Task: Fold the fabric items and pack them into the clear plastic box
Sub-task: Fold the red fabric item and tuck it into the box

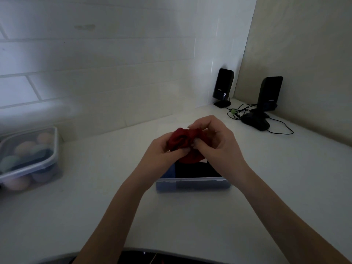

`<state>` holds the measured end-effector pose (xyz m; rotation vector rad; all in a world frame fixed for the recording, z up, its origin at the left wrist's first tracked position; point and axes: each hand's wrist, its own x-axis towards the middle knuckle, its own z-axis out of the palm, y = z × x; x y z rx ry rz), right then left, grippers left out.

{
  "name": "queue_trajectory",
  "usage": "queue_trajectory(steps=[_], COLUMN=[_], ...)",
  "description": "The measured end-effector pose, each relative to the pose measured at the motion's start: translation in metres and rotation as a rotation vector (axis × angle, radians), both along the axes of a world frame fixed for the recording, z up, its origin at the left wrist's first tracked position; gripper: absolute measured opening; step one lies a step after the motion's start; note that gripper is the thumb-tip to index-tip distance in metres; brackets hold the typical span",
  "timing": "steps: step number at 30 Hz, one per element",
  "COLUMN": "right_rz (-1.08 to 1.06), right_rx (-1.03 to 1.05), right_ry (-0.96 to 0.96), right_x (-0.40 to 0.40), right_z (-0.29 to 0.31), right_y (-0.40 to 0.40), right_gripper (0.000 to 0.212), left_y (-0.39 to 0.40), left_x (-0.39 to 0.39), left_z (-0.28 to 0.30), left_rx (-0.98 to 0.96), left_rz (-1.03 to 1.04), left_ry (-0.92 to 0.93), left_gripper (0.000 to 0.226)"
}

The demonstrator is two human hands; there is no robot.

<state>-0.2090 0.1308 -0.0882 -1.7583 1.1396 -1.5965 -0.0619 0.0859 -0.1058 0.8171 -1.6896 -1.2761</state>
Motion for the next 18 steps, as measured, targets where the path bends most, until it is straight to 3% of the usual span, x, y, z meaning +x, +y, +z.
queue_trajectory(steps=[5, 10, 12, 18], right_rz=[-0.007, -0.021, -0.041, 0.088], right_rx=[0.108, 0.233, 0.267, 0.466], right_ry=[-0.077, 0.001, 0.060, -0.150], right_x=[0.010, 0.015, 0.015, 0.015], right_z=[-0.001, 0.001, 0.002, 0.003], right_y=[0.001, -0.001, -0.003, -0.006], right_gripper=[0.037, 0.036, 0.031, 0.019], left_y=[0.001, 0.001, 0.001, 0.002], left_x=[0.003, 0.005, 0.007, 0.014], left_z=[0.001, 0.003, 0.004, 0.005], left_rx=[0.063, 0.156, 0.207, 0.192], left_rz=[0.031, 0.005, 0.030, -0.009], left_ry=[-0.001, 0.033, 0.089, 0.028], left_gripper=[0.025, 0.017, 0.024, 0.027])
